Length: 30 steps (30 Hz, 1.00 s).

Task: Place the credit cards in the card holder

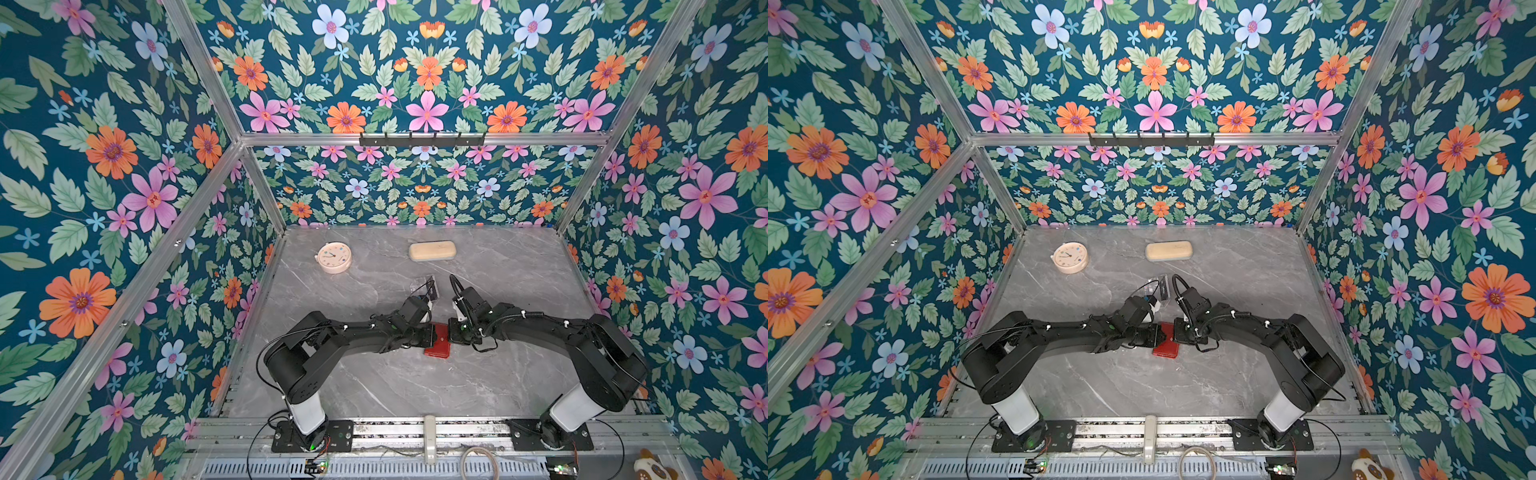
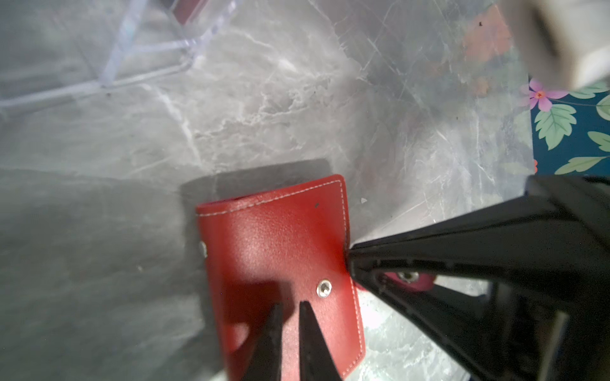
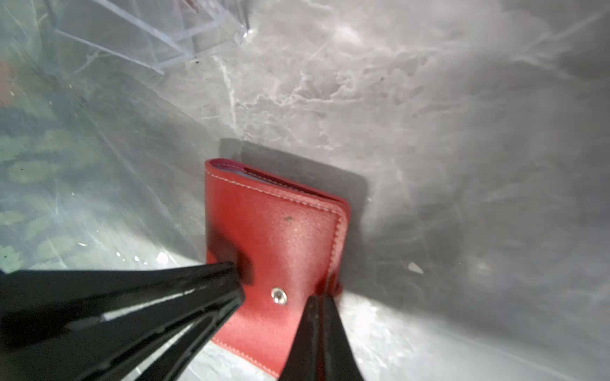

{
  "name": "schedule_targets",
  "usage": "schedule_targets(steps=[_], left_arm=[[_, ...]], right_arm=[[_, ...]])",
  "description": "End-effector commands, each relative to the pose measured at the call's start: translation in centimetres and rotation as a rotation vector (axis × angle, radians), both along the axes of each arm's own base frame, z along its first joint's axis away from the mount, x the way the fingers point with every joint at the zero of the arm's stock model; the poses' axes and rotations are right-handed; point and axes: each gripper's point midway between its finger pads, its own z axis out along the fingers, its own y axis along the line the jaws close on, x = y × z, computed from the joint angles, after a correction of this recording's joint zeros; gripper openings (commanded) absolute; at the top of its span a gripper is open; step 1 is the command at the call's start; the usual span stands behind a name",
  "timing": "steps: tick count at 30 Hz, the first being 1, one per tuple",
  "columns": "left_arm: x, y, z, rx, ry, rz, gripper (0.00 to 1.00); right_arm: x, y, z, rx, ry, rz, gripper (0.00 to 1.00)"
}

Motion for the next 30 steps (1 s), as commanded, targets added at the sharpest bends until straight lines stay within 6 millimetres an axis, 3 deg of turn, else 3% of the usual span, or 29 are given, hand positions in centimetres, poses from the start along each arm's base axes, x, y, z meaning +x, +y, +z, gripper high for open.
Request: schedule_targets(steps=[1, 4, 9, 18, 22, 30], left_arm=[[-0.5, 0.8, -1.0, 0.037, 0.024, 0.009, 0.14], [-0.5, 1.3, -1.4, 0.063, 0.023, 0.021, 0.13], [-0.5, 1.9, -1.8, 0.091, 0.019, 0.033, 0.13], [-0.5, 2.2, -1.9, 0.101, 0.018, 0.037, 0.12], [-0.5, 2.1, -1.9, 0.1, 0.019, 0.036, 0.12], [-0.5, 2.1, -1.9, 0.103, 0.021, 0.034, 0.12]], right_arm=[[0.3, 1.7, 0.5, 0.074, -0.002, 0.027, 0.17], [0.3, 2.1, 0.9, 0.105, -0.001, 0.034, 0.3], [0.4, 2.2, 2.1, 0.124, -0.024, 0.037, 0.41], [0.4, 1.5, 4.5, 0.133, -0.095, 0.021, 0.48], [0.5, 0.1, 4.7, 0.089, -0.124, -0.027, 0.48], [0.5, -4.6, 3.9, -0.08, -0.17, -0.188, 0.46]])
